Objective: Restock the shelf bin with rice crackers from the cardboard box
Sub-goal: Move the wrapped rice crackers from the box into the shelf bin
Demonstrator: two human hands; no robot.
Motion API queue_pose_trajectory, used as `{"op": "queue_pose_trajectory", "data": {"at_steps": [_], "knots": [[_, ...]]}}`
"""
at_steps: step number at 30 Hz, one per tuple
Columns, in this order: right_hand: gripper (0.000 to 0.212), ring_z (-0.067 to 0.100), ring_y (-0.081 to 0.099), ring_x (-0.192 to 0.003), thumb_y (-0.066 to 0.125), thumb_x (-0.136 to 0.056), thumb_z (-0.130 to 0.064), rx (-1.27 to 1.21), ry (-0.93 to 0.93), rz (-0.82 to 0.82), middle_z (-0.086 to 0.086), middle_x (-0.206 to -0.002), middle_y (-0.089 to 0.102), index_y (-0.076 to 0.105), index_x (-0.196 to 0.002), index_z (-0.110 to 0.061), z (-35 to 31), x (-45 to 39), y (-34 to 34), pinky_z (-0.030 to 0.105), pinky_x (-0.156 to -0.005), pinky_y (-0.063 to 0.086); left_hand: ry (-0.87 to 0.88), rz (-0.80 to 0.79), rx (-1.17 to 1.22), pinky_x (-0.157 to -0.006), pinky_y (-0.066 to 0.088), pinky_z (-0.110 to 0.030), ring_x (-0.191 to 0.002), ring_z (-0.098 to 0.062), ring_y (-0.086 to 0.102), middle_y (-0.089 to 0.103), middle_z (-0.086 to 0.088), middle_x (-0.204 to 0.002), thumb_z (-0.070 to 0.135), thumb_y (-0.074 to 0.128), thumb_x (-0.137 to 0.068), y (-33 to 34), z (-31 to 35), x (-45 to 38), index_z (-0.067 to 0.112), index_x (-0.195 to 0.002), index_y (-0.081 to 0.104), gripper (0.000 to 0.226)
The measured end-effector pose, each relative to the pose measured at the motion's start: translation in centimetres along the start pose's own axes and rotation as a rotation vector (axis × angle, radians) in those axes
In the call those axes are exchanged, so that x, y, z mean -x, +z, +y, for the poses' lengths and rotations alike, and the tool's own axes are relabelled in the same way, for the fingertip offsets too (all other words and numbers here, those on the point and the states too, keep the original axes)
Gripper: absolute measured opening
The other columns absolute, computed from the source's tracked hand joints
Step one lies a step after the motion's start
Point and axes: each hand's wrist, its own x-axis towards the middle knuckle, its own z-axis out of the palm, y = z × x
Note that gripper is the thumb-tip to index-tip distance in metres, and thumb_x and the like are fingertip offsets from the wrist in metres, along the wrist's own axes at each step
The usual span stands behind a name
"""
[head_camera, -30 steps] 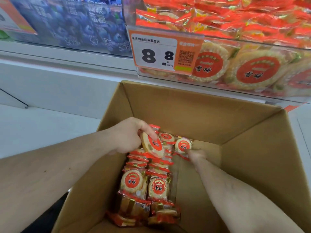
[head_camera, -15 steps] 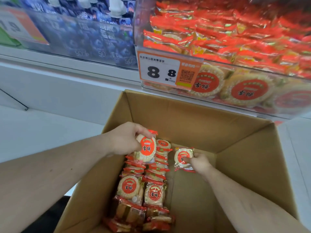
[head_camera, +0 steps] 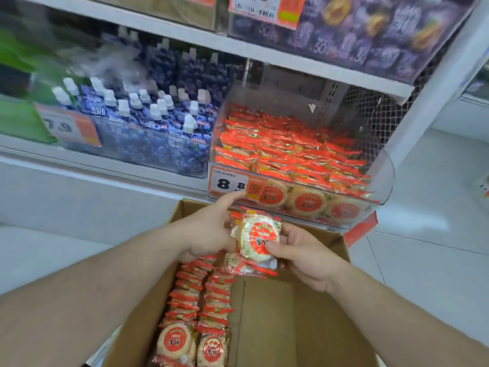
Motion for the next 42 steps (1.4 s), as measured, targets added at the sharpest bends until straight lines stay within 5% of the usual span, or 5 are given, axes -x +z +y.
{"op": "queue_pose_trajectory", "data": {"at_steps": [8,25,30,34,42], "knots": [[0.028,0.012,0.059,-0.069,0.069,-0.087,-0.016,0.106,-0.146,0.153,0.004,-0.092,0.072,0.06,-0.112,-0.006,-8.4,2.1,1.5,0.027,-0.059,0.037,0.177,0.058,0.462,-0.078,0.047,-0.044,-0.097,-0.036,0.062,0.059,-0.02,-0.125,-0.009,0.068,-0.062,-1.6,6.8,1.6,0.027,-0.132,0.049,0.081],[0.032,0.005,0.06,-0.054,0.073,-0.085,-0.009,0.3,-0.349,0.551,0.007,-0.087,0.066,0.058,-0.112,-0.004,-20.0,-10.6,-2.3,0.019,-0.046,0.046,0.387,0.724,-0.305,-0.086,0.047,-0.029,-0.099,-0.006,0.054,0.051,0.016,-0.12,0.025,0.068,-0.086,-7.7,6.6,-3.0,0.029,-0.135,0.047,0.053],[0.058,0.023,0.065,-0.102,0.083,-0.074,-0.033,0.427,-0.381,0.669,0.003,-0.118,0.066,0.058,-0.123,-0.013,-21.5,-18.3,-2.7,0.041,-0.094,0.053,0.374,0.7,-0.266,-0.075,0.052,-0.029,-0.082,-0.002,0.062,0.058,0.018,-0.122,0.01,0.062,-0.085,-7.6,5.9,-4.0,0.031,-0.131,0.051,0.052],[0.041,0.027,0.068,-0.096,0.086,-0.07,-0.028,0.463,-0.433,0.775,0.005,-0.107,0.066,0.054,-0.095,-0.022,-21.3,-21.8,-3.2,0.045,-0.086,0.057,0.365,0.725,-0.201,-0.075,0.053,-0.03,-0.078,-0.001,0.063,0.059,0.023,-0.113,0.008,0.062,-0.084,-7.3,5.8,-3.9,0.036,-0.128,0.048,0.054],[0.065,0.027,0.064,-0.108,0.077,-0.076,-0.048,0.819,-0.257,0.975,0.009,-0.121,0.066,0.059,-0.124,-0.009,-21.8,-23.4,-1.9,0.035,-0.09,0.054,0.367,0.72,-0.181,-0.072,0.048,-0.022,-0.079,0.003,0.06,0.058,0.028,-0.108,0.008,0.062,-0.085,-7.3,5.5,-3.7,0.039,-0.122,0.045,0.051]]}}
